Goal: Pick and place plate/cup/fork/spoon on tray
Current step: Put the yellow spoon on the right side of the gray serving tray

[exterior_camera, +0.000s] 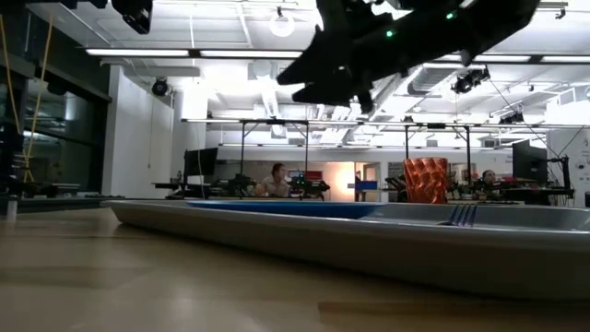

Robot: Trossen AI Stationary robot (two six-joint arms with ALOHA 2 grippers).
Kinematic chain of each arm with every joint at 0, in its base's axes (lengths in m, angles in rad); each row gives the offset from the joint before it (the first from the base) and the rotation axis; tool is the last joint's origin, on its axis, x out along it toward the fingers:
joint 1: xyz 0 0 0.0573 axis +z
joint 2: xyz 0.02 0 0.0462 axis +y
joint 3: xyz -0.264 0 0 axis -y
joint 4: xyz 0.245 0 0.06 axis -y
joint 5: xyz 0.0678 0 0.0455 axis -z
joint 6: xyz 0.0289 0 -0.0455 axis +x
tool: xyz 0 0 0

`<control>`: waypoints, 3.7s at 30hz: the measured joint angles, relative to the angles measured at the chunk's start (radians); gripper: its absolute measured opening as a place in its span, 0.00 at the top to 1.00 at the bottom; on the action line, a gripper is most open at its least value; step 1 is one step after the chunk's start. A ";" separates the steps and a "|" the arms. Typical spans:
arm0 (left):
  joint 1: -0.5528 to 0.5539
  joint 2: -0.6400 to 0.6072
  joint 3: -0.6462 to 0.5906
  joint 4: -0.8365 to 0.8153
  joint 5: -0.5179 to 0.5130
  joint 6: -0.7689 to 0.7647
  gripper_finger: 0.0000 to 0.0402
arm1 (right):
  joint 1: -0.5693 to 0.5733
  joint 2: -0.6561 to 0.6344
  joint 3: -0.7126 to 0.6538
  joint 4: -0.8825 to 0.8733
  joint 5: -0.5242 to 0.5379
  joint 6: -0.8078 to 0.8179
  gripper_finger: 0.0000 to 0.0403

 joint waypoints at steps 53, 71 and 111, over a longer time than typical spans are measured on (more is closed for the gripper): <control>-0.440 0.675 0.022 -0.964 0.342 -0.535 0.39 | -0.116 0.010 0.000 0.276 -0.324 -0.153 0.40; -0.477 0.675 0.005 -0.966 0.378 -0.582 0.39 | -0.116 0.010 0.000 0.269 -0.323 -0.153 0.40; -0.559 0.605 0.161 -0.925 0.302 -0.563 1.00 | -0.116 0.010 0.000 0.265 -0.296 -0.172 0.40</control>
